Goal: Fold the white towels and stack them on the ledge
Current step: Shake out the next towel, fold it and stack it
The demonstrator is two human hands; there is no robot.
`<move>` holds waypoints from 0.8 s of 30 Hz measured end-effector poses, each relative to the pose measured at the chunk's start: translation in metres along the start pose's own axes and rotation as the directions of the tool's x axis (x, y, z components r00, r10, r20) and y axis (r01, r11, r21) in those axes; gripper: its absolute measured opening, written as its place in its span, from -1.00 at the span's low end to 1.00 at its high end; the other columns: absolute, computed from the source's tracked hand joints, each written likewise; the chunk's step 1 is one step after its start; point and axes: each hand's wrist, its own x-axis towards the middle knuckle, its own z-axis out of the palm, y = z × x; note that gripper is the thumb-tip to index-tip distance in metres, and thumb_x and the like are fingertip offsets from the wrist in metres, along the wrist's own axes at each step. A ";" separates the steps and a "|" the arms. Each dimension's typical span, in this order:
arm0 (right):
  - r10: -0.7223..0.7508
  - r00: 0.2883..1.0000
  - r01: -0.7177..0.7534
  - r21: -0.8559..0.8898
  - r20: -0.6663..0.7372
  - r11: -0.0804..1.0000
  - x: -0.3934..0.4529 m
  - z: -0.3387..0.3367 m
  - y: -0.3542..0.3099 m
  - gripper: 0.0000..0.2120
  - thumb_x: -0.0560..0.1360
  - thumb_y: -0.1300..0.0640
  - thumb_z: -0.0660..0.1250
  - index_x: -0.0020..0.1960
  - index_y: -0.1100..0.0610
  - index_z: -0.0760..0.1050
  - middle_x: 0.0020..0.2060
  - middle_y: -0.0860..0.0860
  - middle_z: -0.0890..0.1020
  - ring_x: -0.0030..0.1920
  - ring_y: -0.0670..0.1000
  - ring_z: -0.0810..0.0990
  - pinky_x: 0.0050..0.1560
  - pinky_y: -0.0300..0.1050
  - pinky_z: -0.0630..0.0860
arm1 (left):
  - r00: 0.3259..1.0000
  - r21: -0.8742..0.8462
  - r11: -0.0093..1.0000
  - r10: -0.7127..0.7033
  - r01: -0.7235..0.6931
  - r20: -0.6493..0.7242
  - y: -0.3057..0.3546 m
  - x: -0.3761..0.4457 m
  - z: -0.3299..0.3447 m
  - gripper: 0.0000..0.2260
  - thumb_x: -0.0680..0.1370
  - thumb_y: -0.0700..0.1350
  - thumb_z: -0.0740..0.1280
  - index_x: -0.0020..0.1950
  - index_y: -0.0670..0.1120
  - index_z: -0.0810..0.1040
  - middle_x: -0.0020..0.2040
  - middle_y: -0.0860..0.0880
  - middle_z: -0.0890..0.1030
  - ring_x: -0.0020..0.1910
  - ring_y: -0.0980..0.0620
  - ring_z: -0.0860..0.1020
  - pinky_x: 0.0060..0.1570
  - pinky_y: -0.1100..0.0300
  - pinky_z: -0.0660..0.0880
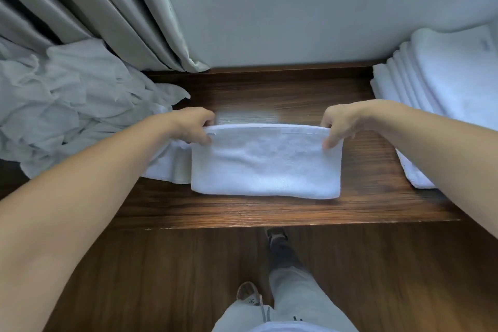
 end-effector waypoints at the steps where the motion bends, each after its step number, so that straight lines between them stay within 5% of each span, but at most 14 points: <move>1: -0.026 0.999 0.026 0.007 -0.020 1.000 -0.014 -0.002 0.000 -0.81 0.48 0.01 0.53 0.05 0.05 0.70 0.00 0.00 0.68 0.01 0.02 0.66 -0.23 -0.19 0.58 | 0.999 -0.007 1.000 0.030 -0.030 -0.018 -0.003 -0.011 -0.006 -0.73 0.46 -0.04 0.52 -0.11 -0.05 0.43 -0.11 -0.12 0.58 -0.25 -0.06 0.56 -0.34 0.04 0.49; 4: -0.085 0.988 0.089 0.021 -0.126 0.996 -0.059 -0.013 -0.005 -0.95 0.45 0.05 0.52 -0.17 0.01 0.69 -0.17 -0.01 0.69 -0.16 0.06 0.69 -0.29 -0.19 0.59 | 0.987 0.013 0.993 0.118 -0.117 -0.110 -0.004 -0.049 -0.028 -0.71 0.45 -0.02 0.53 -0.15 -0.02 0.42 -0.14 -0.08 0.56 -0.23 -0.04 0.52 -0.26 0.03 0.44; 7: -0.109 0.947 0.101 -0.043 -0.301 0.994 -0.104 -0.030 -0.018 -0.83 0.44 0.13 0.49 -0.31 0.11 0.58 -0.41 -0.02 0.56 -0.39 0.00 0.52 -0.40 -0.18 0.44 | 0.952 0.035 0.985 0.174 -0.170 -0.253 0.002 -0.087 -0.054 -0.75 0.45 -0.05 0.53 -0.15 0.02 0.44 -0.16 -0.01 0.56 -0.20 -0.02 0.52 -0.22 0.06 0.42; 13: -0.113 0.770 0.107 -0.048 -0.628 0.993 -0.173 -0.054 -0.035 -0.74 0.47 0.09 0.41 -0.29 0.19 0.43 -0.45 0.00 0.44 -0.36 0.08 0.41 -0.31 -0.07 0.33 | 0.863 0.085 0.986 0.168 -0.145 -0.476 0.012 -0.147 -0.102 -0.79 0.53 -0.04 0.45 -0.22 -0.05 0.47 -0.28 0.01 0.53 -0.26 -0.04 0.50 -0.28 0.11 0.38; 18: -0.061 0.629 0.240 0.118 -0.775 0.963 -0.214 -0.056 -0.041 -0.85 0.48 0.08 0.37 -0.24 0.10 0.51 -0.36 0.07 0.58 -0.32 0.13 0.58 -0.25 0.05 0.57 | 0.785 -0.275 0.921 0.051 -0.276 -0.617 0.017 -0.173 -0.124 -0.86 0.56 -0.16 0.43 -0.13 -0.18 0.54 -0.25 -0.04 0.50 -0.27 0.01 0.46 -0.28 0.16 0.38; 24: 0.085 0.507 0.463 0.354 -0.858 0.813 -0.251 -0.033 -0.027 -0.77 0.53 0.18 0.40 -0.23 0.26 0.43 -0.36 0.01 0.45 -0.35 -0.02 0.40 -0.34 -0.25 0.40 | 0.705 -0.519 0.738 -0.082 -0.433 -0.705 0.043 -0.161 -0.125 -0.92 0.59 -0.23 0.38 -0.05 -0.25 0.59 -0.18 -0.06 0.49 -0.21 0.02 0.42 -0.21 0.17 0.33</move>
